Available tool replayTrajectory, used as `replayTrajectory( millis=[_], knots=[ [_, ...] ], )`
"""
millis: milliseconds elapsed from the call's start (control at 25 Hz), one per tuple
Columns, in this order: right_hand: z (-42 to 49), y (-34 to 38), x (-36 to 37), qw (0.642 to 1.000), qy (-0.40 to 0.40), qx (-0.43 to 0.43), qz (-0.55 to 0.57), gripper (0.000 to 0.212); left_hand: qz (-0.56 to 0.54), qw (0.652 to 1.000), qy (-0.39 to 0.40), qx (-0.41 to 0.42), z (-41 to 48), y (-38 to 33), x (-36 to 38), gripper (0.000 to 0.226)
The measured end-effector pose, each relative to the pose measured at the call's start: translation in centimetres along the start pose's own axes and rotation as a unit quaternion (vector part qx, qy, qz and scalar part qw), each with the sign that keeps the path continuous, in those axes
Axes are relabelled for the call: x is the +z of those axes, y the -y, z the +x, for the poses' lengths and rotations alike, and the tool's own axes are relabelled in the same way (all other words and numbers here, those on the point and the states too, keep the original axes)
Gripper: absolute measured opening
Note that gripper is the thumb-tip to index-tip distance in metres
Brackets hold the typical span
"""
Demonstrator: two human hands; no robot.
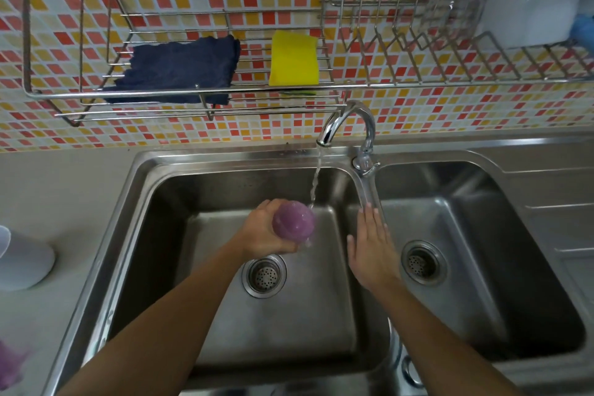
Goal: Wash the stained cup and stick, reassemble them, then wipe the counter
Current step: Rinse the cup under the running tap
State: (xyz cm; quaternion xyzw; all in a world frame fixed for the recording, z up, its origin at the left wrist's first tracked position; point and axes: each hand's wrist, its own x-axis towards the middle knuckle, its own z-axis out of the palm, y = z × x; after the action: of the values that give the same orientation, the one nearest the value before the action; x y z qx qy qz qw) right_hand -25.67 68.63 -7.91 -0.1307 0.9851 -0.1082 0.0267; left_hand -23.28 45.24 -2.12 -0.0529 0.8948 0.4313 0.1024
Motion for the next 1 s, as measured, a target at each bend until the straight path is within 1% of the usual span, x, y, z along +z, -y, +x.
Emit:
replayTrajectory(
  millis=[80,160,240,280,400,520,600,760,840,880,920,960,1000],
  knots=[
    [-0.7,-0.5,1.2,0.999,0.033,0.006,-0.041,0.059,0.104,0.995,0.000,0.005,0.0,0.8,0.0,0.086],
    [-0.7,-0.9,1.5,0.998,0.019,0.007,-0.059,0.058,0.196,0.981,0.001,0.005,-0.2,1.4,0.0,0.086],
    [-0.8,-0.9,1.9,0.997,-0.008,0.017,-0.072,0.061,0.290,0.957,-0.002,0.005,-0.6,1.7,-0.3,0.084],
    [-0.8,-0.9,2.0,0.997,-0.008,0.017,-0.074,0.062,0.329,0.944,-0.004,0.005,-0.8,1.7,-0.4,0.082],
    [-0.6,-0.6,2.0,0.997,0.002,0.017,-0.082,0.061,0.400,0.916,-0.022,0.017,-1.0,1.7,-1.0,0.072],
    [-0.6,-0.6,2.1,0.996,0.002,0.015,-0.086,0.064,0.475,0.879,-0.024,0.041,-0.9,1.6,-1.7,0.077],
    [-0.6,-0.8,2.4,0.997,0.001,0.003,-0.083,0.066,0.503,0.860,-0.036,0.071,-0.8,1.4,-2.1,0.081],
    [-0.6,-0.9,2.1,0.998,0.011,-0.004,-0.058,0.070,0.590,0.781,-0.074,0.188,-1.2,1.1,-3.0,0.086],
    [-0.6,-0.3,0.8,1.000,0.021,0.001,-0.021,0.070,0.599,0.760,-0.080,0.237,-1.5,0.7,-3.7,0.086],
    [-0.6,0.4,-0.7,1.000,0.000,0.011,0.025,0.065,0.597,0.761,-0.085,0.239,-1.8,0.0,-4.2,0.087],
    [-0.4,1.5,-2.4,0.995,-0.048,0.021,0.089,0.058,0.572,0.781,-0.098,0.229,-2.0,-0.6,-4.7,0.087],
    [-0.3,2.8,-4.6,0.981,-0.119,0.021,0.153,0.051,0.513,0.826,-0.110,0.206,-2.1,-1.0,-5.1,0.085],
    [-0.1,4.4,-7.2,0.959,-0.197,0.009,0.205,0.045,0.423,0.882,-0.115,0.172,-2.4,-1.4,-5.7,0.084]
  ],
)
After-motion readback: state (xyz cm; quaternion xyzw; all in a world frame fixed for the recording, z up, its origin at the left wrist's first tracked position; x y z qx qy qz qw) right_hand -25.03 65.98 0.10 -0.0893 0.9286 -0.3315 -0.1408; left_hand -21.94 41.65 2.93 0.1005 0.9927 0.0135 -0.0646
